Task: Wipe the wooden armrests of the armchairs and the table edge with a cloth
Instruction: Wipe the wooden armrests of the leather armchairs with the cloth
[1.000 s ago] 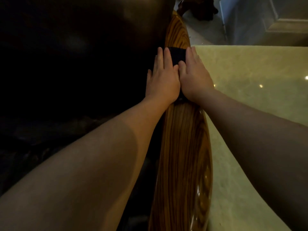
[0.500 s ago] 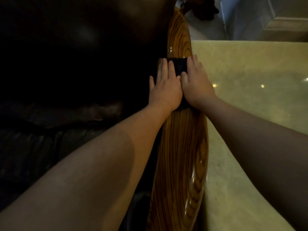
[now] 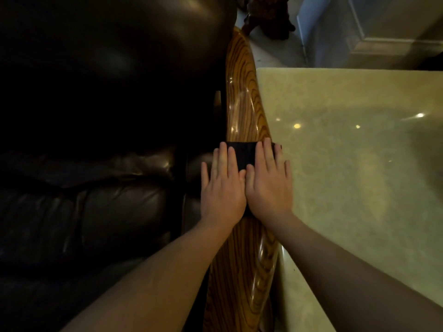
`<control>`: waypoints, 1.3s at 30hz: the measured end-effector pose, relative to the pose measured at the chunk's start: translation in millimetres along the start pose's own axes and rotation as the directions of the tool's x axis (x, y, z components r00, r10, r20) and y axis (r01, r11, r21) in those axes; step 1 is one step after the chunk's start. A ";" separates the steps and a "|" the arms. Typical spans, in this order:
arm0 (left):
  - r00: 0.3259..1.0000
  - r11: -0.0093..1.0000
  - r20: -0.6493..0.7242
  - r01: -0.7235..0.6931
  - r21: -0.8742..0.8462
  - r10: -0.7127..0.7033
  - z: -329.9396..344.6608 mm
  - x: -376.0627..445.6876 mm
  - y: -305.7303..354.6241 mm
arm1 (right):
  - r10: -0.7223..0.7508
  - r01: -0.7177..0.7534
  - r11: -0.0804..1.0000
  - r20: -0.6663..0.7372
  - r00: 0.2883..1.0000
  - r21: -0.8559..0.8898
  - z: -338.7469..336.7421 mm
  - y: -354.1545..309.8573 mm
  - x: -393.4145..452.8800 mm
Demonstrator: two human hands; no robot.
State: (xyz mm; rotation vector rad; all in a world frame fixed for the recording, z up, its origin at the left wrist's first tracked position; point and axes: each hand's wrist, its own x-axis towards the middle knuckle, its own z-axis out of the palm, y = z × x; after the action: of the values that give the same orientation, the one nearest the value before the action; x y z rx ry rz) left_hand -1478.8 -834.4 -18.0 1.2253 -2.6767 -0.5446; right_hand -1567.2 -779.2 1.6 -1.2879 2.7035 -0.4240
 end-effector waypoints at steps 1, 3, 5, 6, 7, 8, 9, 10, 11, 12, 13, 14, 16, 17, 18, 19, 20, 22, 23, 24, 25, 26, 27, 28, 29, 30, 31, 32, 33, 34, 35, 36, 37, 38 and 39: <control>1.000 1.000 -0.002 -0.002 0.008 0.002 1.2 -7.0 -0.3 | 0.006 -0.006 1.000 -0.006 1.000 -0.002 1.3 0.4 -7.5; 1.000 1.000 -0.010 -0.005 0.011 0.005 4.0 -20.3 -0.8 | 0.016 -0.016 1.000 -0.019 1.000 -0.009 3.9 1.5 -22.2; 1.000 1.000 -0.006 -0.004 0.018 0.004 5.1 -34.0 -0.6 | 0.021 -0.021 1.000 -0.021 1.000 -0.005 7.2 2.4 -37.7; 1.000 1.000 -0.002 -0.007 0.027 0.007 5.7 -41.6 -0.6 | 0.025 -0.025 1.000 -0.020 0.999 -0.001 8.6 3.0 -45.1; 1.000 0.999 0.001 -0.012 0.033 0.012 6.2 -49.3 -1.2 | 0.027 -0.027 1.000 -0.021 0.999 -0.001 10.3 3.5 -52.7; 1.000 0.999 0.005 -0.015 0.037 0.015 6.5 -56.4 -2.2 | 0.027 -0.027 1.000 -0.021 0.999 -0.007 12.1 4.1 -59.6; 1.000 0.999 0.013 -0.018 0.042 0.017 6.7 -63.2 -3.1 | 0.024 -0.025 1.000 -0.022 0.999 -0.018 13.9 4.7 -66.6; 1.000 0.999 0.021 -0.021 0.047 0.020 7.2 -69.8 -3.9 | 0.020 -0.020 0.999 -0.027 0.999 -0.028 16.0 4.8 -73.6; 0.999 0.999 0.027 -0.022 0.048 0.021 7.8 -76.4 -4.7 | 0.014 -0.015 0.999 -0.035 0.999 -0.035 18.6 5.3 -80.2; 0.999 0.999 0.035 -0.023 0.044 0.022 8.7 -83.1 -5.6 | 0.010 -0.012 0.999 -0.042 0.999 -0.039 21.4 5.8 -87.1; 0.999 0.999 0.040 -0.026 0.041 0.025 10.1 -88.7 -6.4 | 0.009 -0.011 0.999 -0.051 0.999 -0.040 23.8 6.3 -92.8; 0.999 0.999 0.038 -0.029 0.043 0.028 11.4 -92.6 -7.3 | 0.010 -0.012 0.999 -0.060 0.998 -0.042 25.5 6.5 -96.5; 0.999 0.999 0.037 -0.027 0.031 0.026 12.1 -96.5 -8.7 | 0.012 -0.015 0.999 -0.061 0.998 -0.044 26.6 5.1 -100.6; 0.999 0.999 0.041 -0.026 0.023 0.025 11.9 -98.1 -9.0 | 0.012 -0.015 0.999 -0.059 0.998 -0.043 25.7 4.1 -102.0; 0.999 0.999 0.041 -0.027 0.017 0.026 11.8 -98.6 -9.5 | 0.012 -0.015 0.999 -0.063 0.998 -0.038 24.7 3.2 -102.2; 0.999 1.000 0.041 -0.029 0.009 0.029 11.7 -98.6 -10.1 | 0.010 -0.012 0.999 -0.069 0.998 -0.033 24.3 3.0 -102.6; 0.999 0.999 0.040 -0.036 0.000 0.036 12.2 -98.6 -11.0 | 0.004 -0.006 1.000 -0.075 0.997 -0.030 24.9 3.5 -103.6; 0.998 0.998 0.018 -0.064 0.004 0.064 15.4 -97.8 -13.2 | -0.012 0.009 1.000 -0.099 0.995 -0.028 27.9 5.8 -103.7; 0.998 0.998 0.000 -0.068 0.003 0.068 16.8 -97.6 -13.9 | -0.015 0.012 1.000 -0.115 0.993 -0.027 29.8 7.0 -103.5; 0.998 0.998 -0.014 -0.068 -0.004 0.068 17.8 -97.6 -14.3 | -0.016 0.012 1.000 -0.129 0.992 -0.026 32.2 8.1 -104.1; 0.997 0.998 -0.026 -0.070 -0.011 0.069 18.7 -98.2 -14.3 | -0.017 0.013 1.000 -0.139 0.990 -0.025 33.4 8.7 -105.1; 0.997 0.997 -0.037 -0.074 -0.021 0.073 19.4 -99.0 -14.7 | -0.016 0.013 1.000 -0.145 0.989 -0.018 33.5 8.5 -105.5; 0.996 0.997 -0.042 -0.076 -0.031 0.075 19.6 -99.3 -15.0 | -0.018 0.016 1.000 -0.145 0.989 -0.011 33.2 8.1 -105.4; 0.996 0.996 -0.042 -0.076 -0.037 0.074 19.1 -98.8 -15.6 | -0.021 0.021 1.000 -0.142 0.990 -0.005 32.5 7.7 -105.0; 0.996 0.996 -0.037 -0.077 -0.037 0.076 18.4 -97.7 -15.9 | -0.021 0.021 1.000 -0.139 0.990 -0.001 31.4 7.3 -104.3; 0.997 0.996 -0.033 -0.078 -0.035 0.077 17.6 -97.0 -15.6 | -0.017 0.017 1.000 -0.138 0.990 -0.001 30.2 7.3 -103.7; 0.997 0.997 -0.029 -0.076 -0.034 0.075 16.8 -97.1 -15.1 | -0.015 0.015 1.000 -0.139 0.990 -0.002 29.6 7.4 -103.6; 0.997 0.997 -0.022 -0.071 -0.034 0.071 15.8 -97.6 -14.6 | -0.015 0.015 1.000 -0.140 0.990 -0.004 29.7 7.5 -104.1; 0.998 0.997 -0.012 -0.066 -0.031 0.066 15.0 -98.9 -14.0 | -0.016 0.016 1.000 -0.139 0.990 -0.005 29.8 8.0 -105.1; 0.998 0.998 -0.002 -0.064 -0.026 0.064 14.6 -99.6 -13.4 | -0.017 0.016 1.000 -0.140 0.990 -0.007 29.9 8.5 -105.2; 0.998 0.998 0.009 -0.063 -0.023 0.063 13.7 -99.2 -13.0 | -0.016 0.015 1.000 -0.143 0.990 -0.007 29.8 8.5 -104.8; 0.998 0.998 0.020 -0.063 -0.020 0.063 11.7 -98.8 -13.2 | -0.015 0.015 1.000 -0.144 0.989 -0.006 29.5 8.3 -104.7; 0.997 0.998 0.029 -0.064 -0.013 0.064 9.3 -98.6 -13.6 | -0.017 0.016 1.000 -0.141 0.990 -0.004 29.1 8.0 -104.9; 0.997 0.998 0.037 -0.068 -0.005 0.068 7.0 -98.3 -14.2 | -0.018 0.018 1.000 -0.137 0.990 -0.001 28.6 8.0 -105.0; 0.996 0.997 0.045 -0.072 -0.002 0.072 4.4 -97.9 -14.8 | -0.020 0.020 1.000 -0.132 0.991 0.003 28.1 7.9 -105.0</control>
State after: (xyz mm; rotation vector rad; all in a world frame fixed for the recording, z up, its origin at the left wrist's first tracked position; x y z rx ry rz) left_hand -1405.4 -768.3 -26.1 1.1246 -2.7458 -0.5692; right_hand -1500.5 -698.7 -29.1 -1.3319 2.7967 -0.5343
